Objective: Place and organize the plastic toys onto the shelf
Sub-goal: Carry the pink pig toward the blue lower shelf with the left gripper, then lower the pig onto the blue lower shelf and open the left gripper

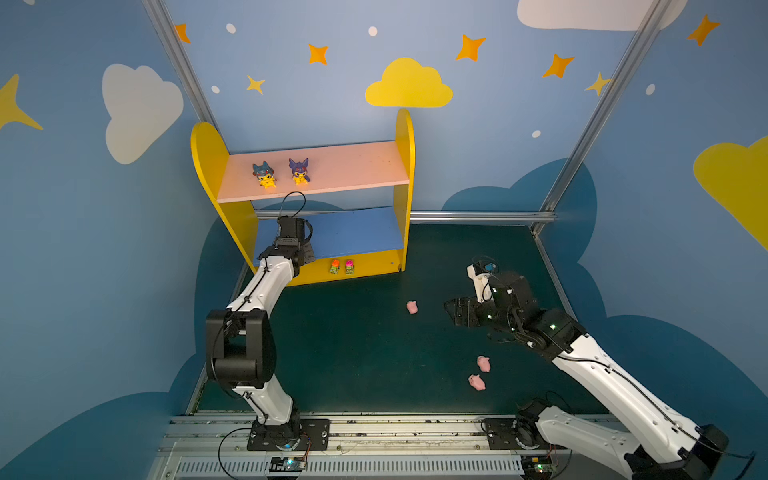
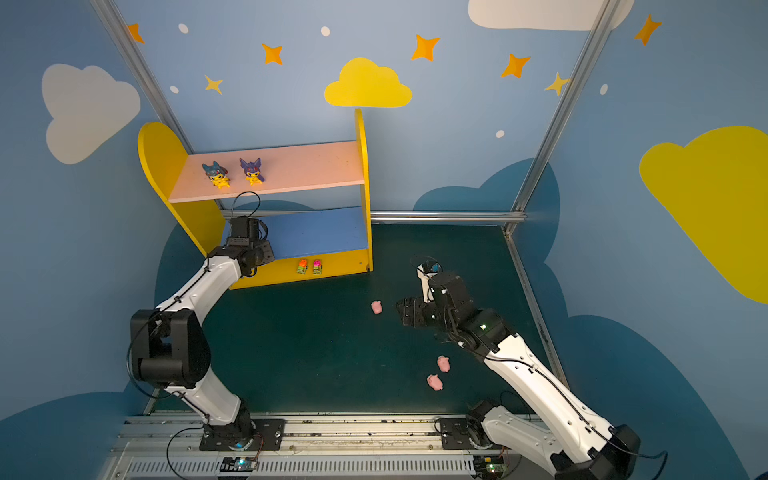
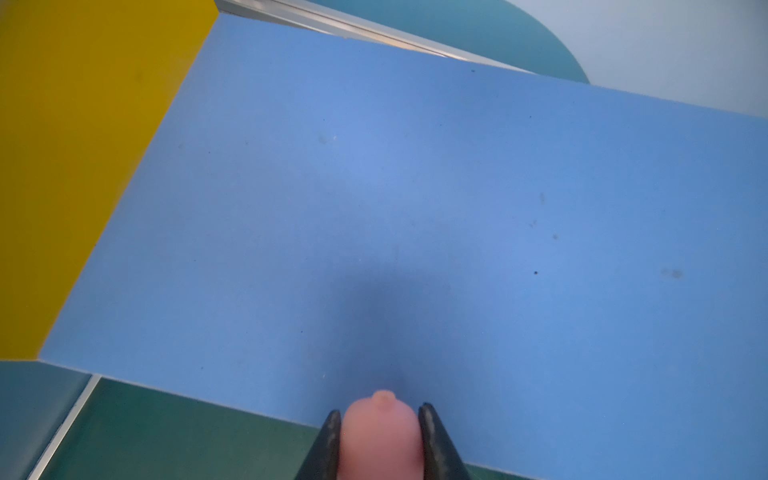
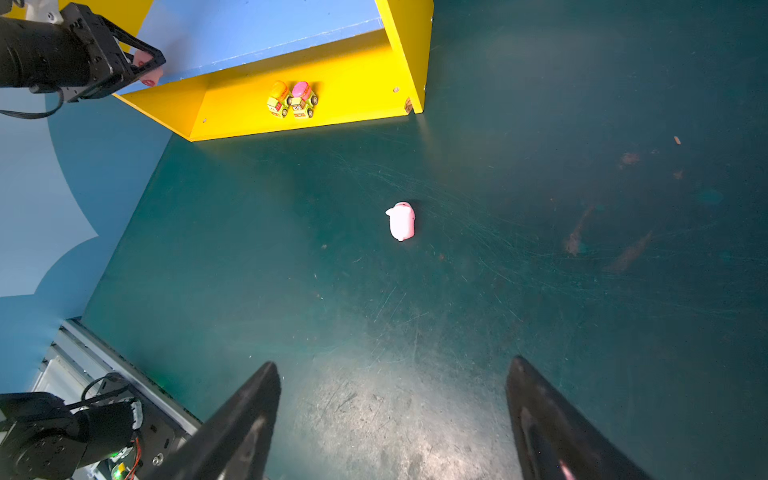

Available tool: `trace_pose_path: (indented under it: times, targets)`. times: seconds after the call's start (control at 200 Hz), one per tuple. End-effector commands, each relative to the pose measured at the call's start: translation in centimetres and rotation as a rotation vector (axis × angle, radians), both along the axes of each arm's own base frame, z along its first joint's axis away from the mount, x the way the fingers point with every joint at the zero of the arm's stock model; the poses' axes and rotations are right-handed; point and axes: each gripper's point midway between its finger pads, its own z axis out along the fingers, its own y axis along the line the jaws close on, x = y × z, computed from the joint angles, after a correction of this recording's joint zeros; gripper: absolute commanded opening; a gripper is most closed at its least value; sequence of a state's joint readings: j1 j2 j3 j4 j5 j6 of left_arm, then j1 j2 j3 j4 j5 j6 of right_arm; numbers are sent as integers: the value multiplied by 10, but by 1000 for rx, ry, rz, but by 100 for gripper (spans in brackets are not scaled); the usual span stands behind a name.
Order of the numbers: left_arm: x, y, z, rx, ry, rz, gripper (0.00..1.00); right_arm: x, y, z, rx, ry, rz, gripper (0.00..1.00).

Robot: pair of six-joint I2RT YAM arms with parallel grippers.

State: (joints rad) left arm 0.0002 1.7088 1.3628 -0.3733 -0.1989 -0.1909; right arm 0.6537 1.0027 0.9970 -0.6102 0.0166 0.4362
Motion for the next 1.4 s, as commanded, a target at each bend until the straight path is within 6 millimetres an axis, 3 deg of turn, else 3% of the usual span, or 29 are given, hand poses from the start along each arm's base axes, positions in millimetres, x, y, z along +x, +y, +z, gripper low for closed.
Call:
trace_pose_path:
  times: [0.0,1.397]
  targets:
    - [7,1,6,4,-5,-16,30,4,1,13,9,-25,0,84]
    - [29,14,0,20,17,-49,35,12,0,11,-1,-15,-17,84]
